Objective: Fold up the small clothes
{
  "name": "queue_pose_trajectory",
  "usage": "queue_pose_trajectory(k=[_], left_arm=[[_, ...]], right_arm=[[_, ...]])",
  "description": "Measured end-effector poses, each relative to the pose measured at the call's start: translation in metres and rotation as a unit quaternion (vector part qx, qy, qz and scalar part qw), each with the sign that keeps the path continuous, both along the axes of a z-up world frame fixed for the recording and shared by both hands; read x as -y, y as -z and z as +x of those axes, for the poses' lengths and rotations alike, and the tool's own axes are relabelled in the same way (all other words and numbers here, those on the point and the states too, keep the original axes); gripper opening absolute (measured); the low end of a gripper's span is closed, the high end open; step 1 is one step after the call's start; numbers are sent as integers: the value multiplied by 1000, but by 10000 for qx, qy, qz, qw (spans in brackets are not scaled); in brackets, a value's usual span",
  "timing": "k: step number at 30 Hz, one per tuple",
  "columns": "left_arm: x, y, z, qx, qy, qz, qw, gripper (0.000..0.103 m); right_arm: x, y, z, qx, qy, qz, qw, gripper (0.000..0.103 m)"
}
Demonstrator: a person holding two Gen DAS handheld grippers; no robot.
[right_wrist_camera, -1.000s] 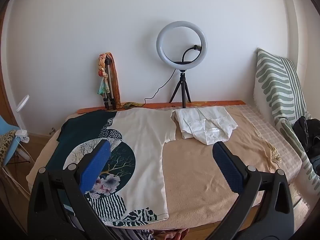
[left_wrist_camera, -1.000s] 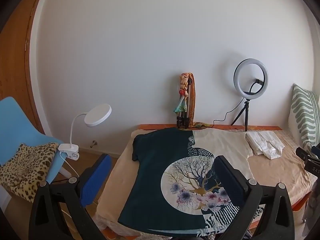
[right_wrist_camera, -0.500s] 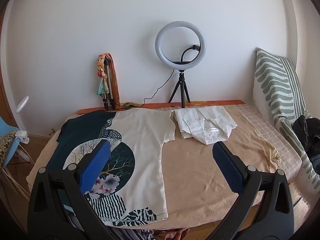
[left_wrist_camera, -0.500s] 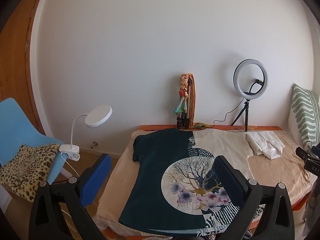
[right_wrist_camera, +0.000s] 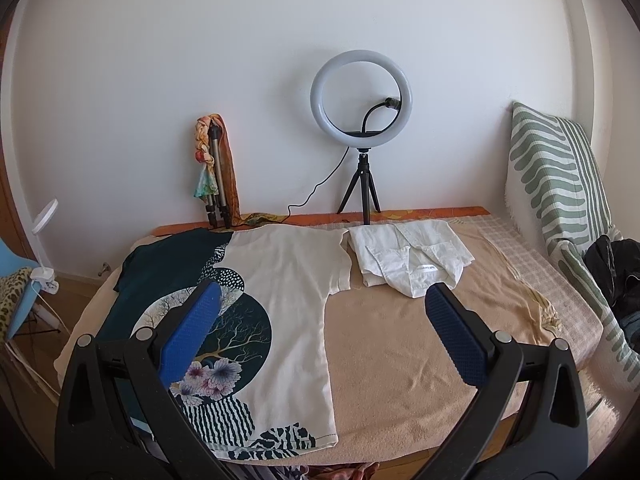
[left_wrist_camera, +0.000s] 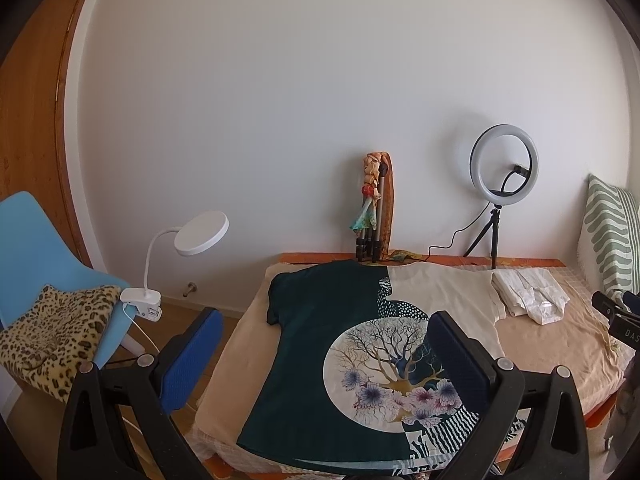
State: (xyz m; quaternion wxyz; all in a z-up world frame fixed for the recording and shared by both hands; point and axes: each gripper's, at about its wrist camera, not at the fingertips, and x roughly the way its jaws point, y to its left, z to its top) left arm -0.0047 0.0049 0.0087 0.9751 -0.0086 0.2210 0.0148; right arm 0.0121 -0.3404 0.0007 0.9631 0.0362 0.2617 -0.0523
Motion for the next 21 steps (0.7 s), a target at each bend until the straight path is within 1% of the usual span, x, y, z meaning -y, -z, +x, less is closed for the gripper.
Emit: queue_pose_trajectory(k=[8,21], left_arm=[[0,0,-5,7,-65,44,10000,103],[1,-2,-7,45,-43,26,10000,103]], right_arm=[[2,2,1,-70,-22,-20,10000,103],[0,-1,-2,-35,-5,-106,9999,103]])
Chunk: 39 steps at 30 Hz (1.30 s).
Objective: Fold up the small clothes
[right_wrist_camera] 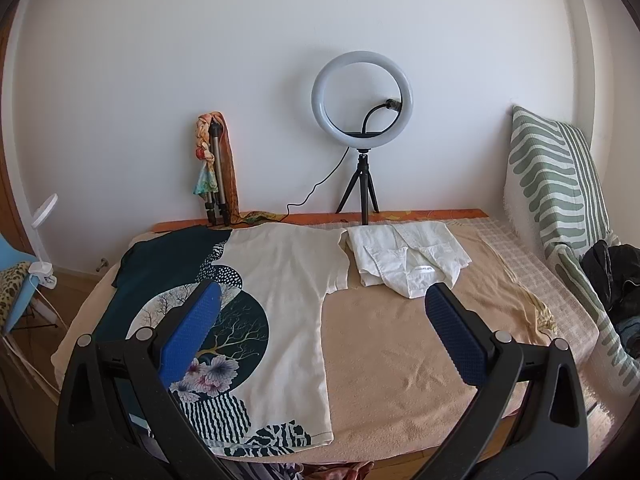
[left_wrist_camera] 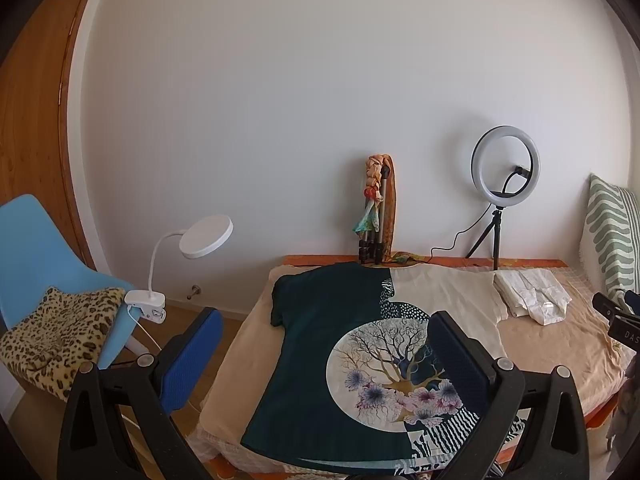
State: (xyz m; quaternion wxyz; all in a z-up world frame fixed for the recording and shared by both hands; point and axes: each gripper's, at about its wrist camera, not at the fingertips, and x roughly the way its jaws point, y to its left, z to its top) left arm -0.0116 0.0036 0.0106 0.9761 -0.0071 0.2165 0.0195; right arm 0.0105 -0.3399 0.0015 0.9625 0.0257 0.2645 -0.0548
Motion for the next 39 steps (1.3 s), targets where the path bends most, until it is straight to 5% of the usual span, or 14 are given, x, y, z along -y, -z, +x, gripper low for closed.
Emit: queue_pose_trajectory(k=[39], left_arm=[[-17,15,9,-118,-163,-8,9998,103]], right_arm=[[-18,6,17,-70,-110,-45,9999,103]])
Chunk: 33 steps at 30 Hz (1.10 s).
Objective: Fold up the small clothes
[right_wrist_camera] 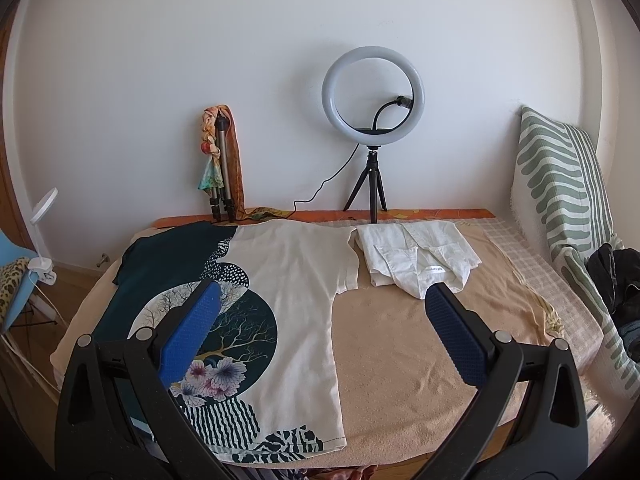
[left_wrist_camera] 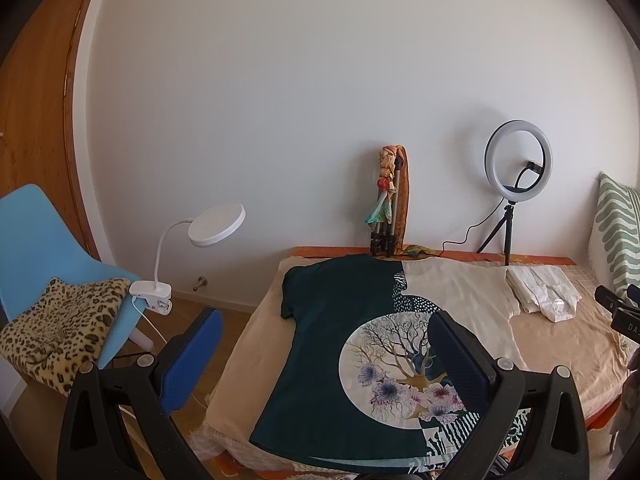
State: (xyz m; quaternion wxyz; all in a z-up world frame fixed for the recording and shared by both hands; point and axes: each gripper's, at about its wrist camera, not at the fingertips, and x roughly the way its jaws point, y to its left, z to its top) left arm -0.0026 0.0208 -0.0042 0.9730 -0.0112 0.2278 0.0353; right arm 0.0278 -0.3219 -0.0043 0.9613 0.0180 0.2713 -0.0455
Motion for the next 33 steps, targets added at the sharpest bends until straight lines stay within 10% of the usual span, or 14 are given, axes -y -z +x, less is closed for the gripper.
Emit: queue_pose_trajectory(k=[14,21,33], left_arm=[[-64,77,0,-546,-251,-606,9964,91],[-95,137,2,-1057,-259,-1580,9814,70],[-122,204,38,-1511,103,-1864,9707,49]], right_arm=[[-72,-9,79,183,-1572,334,9868,103],[-129,7,155,-464,-2278,657,9704,103],[-229,70,263,-1592,-2426,1246,9488,95]])
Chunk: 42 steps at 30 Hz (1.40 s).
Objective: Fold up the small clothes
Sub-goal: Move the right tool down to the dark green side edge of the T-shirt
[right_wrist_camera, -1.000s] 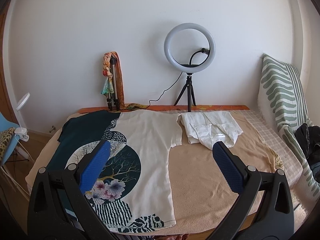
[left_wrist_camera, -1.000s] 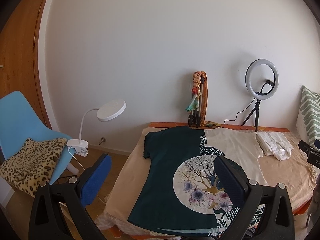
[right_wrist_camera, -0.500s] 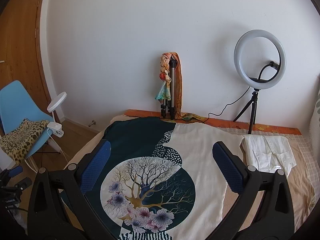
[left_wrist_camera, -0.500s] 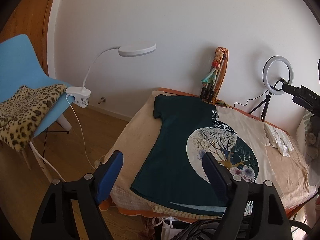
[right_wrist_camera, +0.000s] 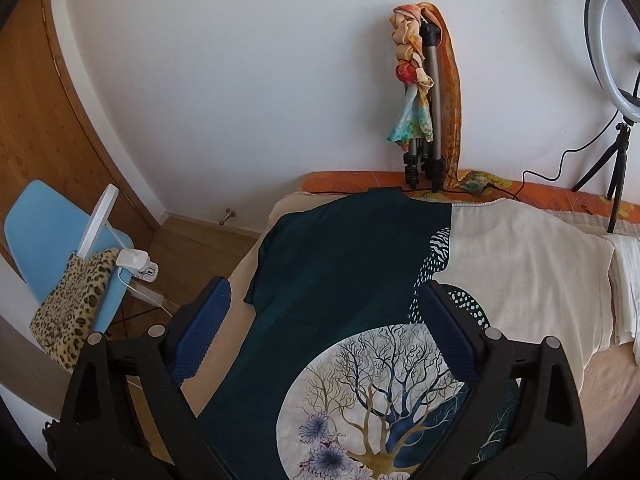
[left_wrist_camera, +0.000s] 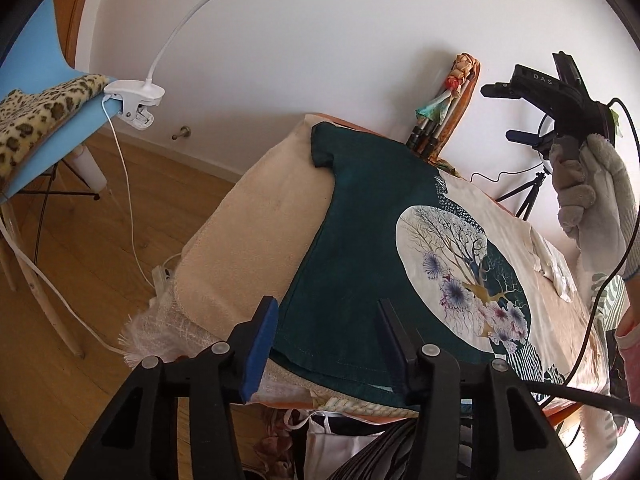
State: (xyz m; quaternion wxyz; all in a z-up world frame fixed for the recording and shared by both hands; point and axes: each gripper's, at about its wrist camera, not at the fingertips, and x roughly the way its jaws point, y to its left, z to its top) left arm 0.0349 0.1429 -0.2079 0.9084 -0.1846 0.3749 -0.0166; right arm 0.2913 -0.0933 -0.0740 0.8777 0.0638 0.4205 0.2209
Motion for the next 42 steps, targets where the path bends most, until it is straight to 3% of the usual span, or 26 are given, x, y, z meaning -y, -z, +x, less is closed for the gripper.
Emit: queue_pose_trajectory(k=[9,15,18,23,28,34,39,42], left_arm=[[-14,29,19,-136,161,-11,9998,45],[-21,46,29,-269,235,-175,9992,42],[-18,50,32,-276,339,-322,9985,41],[-7,53,36,-294,513,-161,9981,41],[-6,52,35,-303,439,-130,9985,42],[-18,52,25,-329,397,-356,9980,46],[-18,55,23,-430,352,19,9985,47],[-13,56,27,-395,411,-34,9984,44]], right_arm=[[-111,61,74,-589,-532,-313,9964,79],[-163,101,114,-899,-702,-402,9927,72],[-177,118,130,-1030,-692,-420,9914,71],[-195,143,150,-1273,-660,-493,9884,64],[-206,163,162,-1526,-672,-572,9843,64],[-219,168,166,-1524,-861,-898,9805,64],[-224,163,172,-1370,-1067,-1066,9790,64],[-227,167,175,-1416,-1066,-1031,9787,64]])
